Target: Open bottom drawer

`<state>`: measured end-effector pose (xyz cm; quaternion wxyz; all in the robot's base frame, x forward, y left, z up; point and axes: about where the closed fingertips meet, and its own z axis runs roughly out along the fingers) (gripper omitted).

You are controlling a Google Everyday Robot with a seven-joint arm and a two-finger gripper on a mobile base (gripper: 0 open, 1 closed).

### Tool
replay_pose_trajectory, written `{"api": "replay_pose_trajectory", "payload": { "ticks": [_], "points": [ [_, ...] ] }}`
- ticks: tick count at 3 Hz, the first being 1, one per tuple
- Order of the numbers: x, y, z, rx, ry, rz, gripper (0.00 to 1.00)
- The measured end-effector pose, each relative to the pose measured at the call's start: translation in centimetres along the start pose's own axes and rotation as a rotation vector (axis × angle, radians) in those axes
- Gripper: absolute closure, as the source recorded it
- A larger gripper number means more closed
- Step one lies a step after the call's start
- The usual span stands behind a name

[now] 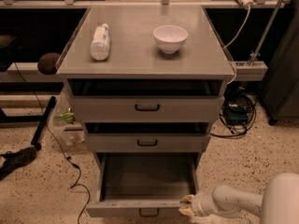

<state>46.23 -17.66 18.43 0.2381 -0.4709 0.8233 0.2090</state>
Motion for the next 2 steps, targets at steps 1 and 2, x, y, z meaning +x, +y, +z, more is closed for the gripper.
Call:
{"api": "replay_pose_trajectory", "payload": {
  "ticks": [1, 2],
  "points": [
    [-0.16, 0.26, -0.27, -0.007, -0.003, -0.016, 0.40],
    [-0.16, 0.26, -0.27, -0.007, -0.003, -0.016, 0.17]
  ]
}}
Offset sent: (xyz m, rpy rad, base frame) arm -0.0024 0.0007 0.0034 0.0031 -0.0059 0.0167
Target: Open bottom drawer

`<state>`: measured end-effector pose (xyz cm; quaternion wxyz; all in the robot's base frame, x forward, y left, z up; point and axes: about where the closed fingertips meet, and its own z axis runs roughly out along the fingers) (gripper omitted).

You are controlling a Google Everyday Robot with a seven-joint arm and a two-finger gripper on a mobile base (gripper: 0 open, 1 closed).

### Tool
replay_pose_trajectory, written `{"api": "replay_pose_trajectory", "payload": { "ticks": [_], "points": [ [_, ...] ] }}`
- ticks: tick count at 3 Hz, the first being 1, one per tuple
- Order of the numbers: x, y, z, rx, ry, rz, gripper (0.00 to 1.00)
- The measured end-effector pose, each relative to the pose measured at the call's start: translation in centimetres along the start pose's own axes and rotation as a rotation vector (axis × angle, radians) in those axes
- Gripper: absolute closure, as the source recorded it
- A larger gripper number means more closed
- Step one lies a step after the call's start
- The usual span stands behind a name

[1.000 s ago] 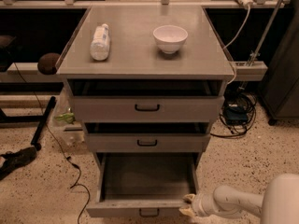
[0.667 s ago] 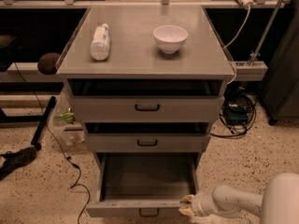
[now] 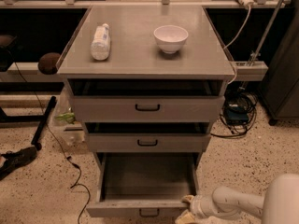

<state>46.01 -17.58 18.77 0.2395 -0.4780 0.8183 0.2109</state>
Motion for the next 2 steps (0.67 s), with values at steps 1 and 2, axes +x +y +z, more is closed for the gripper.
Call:
{"api": "replay_pose_trajectory", "payload": {
  "ticks": [1, 2],
  "points": [
    [0.00, 0.00, 0.00, 0.000, 0.000, 0.000, 0.00],
    [0.00, 0.00, 0.00, 0.000, 0.000, 0.000, 0.00]
  ]
}}
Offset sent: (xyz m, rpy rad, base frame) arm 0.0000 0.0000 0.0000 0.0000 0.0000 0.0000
